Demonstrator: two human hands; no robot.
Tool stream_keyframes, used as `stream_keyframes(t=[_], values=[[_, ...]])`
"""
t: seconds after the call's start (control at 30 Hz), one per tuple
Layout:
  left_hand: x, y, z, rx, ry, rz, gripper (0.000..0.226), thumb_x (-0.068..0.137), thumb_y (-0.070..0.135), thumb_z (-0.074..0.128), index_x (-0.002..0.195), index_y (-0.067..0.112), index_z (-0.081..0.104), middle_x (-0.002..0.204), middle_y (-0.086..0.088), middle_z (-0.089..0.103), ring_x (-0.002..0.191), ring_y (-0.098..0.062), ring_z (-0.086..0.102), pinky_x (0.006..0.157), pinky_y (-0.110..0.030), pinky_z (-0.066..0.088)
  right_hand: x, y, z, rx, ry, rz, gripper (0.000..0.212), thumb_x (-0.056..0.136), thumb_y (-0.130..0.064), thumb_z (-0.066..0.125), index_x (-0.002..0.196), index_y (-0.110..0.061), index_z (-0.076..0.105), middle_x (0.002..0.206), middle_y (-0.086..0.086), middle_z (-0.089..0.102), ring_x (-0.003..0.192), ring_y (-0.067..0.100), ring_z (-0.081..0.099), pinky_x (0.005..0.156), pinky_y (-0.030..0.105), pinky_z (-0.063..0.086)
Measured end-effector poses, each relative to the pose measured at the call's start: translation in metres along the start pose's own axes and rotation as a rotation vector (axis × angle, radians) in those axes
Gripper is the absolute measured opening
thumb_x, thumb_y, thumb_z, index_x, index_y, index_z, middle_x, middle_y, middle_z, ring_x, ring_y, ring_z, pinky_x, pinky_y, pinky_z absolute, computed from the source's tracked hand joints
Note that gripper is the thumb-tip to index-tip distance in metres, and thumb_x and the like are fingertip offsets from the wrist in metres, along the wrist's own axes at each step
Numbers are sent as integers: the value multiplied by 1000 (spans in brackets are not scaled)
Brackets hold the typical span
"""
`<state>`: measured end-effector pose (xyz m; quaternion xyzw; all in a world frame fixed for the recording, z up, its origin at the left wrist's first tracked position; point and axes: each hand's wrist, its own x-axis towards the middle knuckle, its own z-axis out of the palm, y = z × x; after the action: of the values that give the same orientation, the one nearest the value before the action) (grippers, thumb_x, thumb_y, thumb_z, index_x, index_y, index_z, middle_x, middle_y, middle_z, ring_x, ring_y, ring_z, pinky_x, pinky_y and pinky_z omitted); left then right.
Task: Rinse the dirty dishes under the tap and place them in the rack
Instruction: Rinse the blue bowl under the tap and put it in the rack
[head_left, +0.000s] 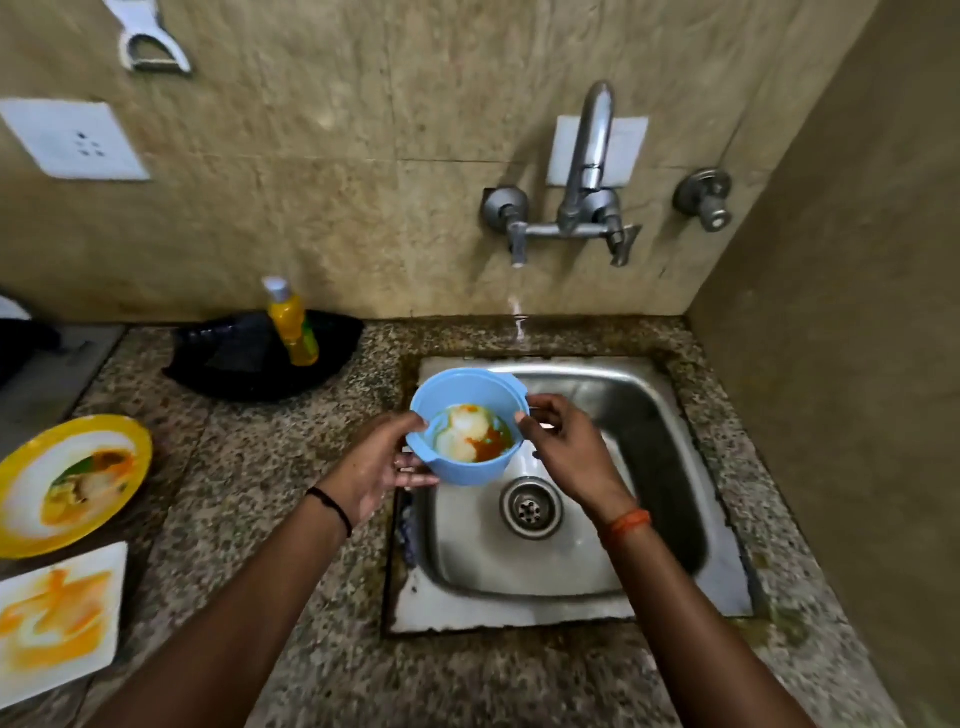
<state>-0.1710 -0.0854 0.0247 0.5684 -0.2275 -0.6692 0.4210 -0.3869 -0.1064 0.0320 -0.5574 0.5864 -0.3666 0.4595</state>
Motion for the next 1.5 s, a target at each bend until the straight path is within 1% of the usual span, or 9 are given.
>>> stream_keyframes(t=[0.2,0.37,0.53,0.63,0.77,0.9,1.07,1.37,1.5], values=[[19,10,22,-47,-63,12,39,65,24,63,102,12,60,99,-14,53,92,-30,47,62,-42,61,30,-13,-34,-11,161,-41,33,88,-11,65,121,-10,58,107,2,66,97,9,61,93,24,48],[34,22,34,9,-73,52,26,77,21,61,101,13,60,92,-12,59,81,-29,53,59,-39,61,64,-29,-67,-189,360,-94,48,85,-24,66,130,-15,52,124,6,64,115,21,59,102,39,46],[47,35,45,-3,-64,58,35,69,26,61,102,14,58,92,-10,62,73,-26,61,62,-39,60,104,-66,-79,-243,367,-64,68,87,-26,63,146,-13,31,144,13,46,132,27,44,106,32,37],[52,42,50,6,-73,64,43,66,27,62,106,13,57,93,-11,61,72,-25,63,65,-42,60,127,-87,-69,-285,374,-86,64,88,-28,61,142,-9,32,140,14,50,128,31,49,101,34,41],[60,48,53,13,-79,65,54,63,28,62,113,10,58,95,-12,62,74,-26,64,70,-45,59,142,-100,-58,-363,550,-69,49,93,-26,55,130,1,38,125,22,59,115,38,57,88,34,45],[64,48,54,14,-75,52,54,62,29,63,113,11,58,99,-13,62,77,-26,64,69,-44,60,148,-91,-77,-398,643,-59,49,93,-31,56,129,0,41,118,23,63,109,38,59,85,37,47],[63,49,63,29,-80,55,55,61,29,63,111,8,57,95,-13,61,74,-26,65,65,-41,61,170,-88,-93,-535,498,-115,33,94,-31,51,101,-4,69,98,23,69,94,38,63,72,32,43],[68,49,73,36,-90,52,59,61,28,65,116,7,57,98,-15,59,77,-27,63,66,-43,61,167,-92,-95,-494,569,-72,28,95,-16,50,99,7,66,108,30,64,104,42,56,82,38,44],[68,49,78,24,-92,44,63,61,28,64,120,7,56,104,-17,59,84,-30,62,67,-43,60,169,-90,-97,-399,546,-36,27,93,-20,54,96,3,68,102,25,68,99,38,61,76,32,45]])
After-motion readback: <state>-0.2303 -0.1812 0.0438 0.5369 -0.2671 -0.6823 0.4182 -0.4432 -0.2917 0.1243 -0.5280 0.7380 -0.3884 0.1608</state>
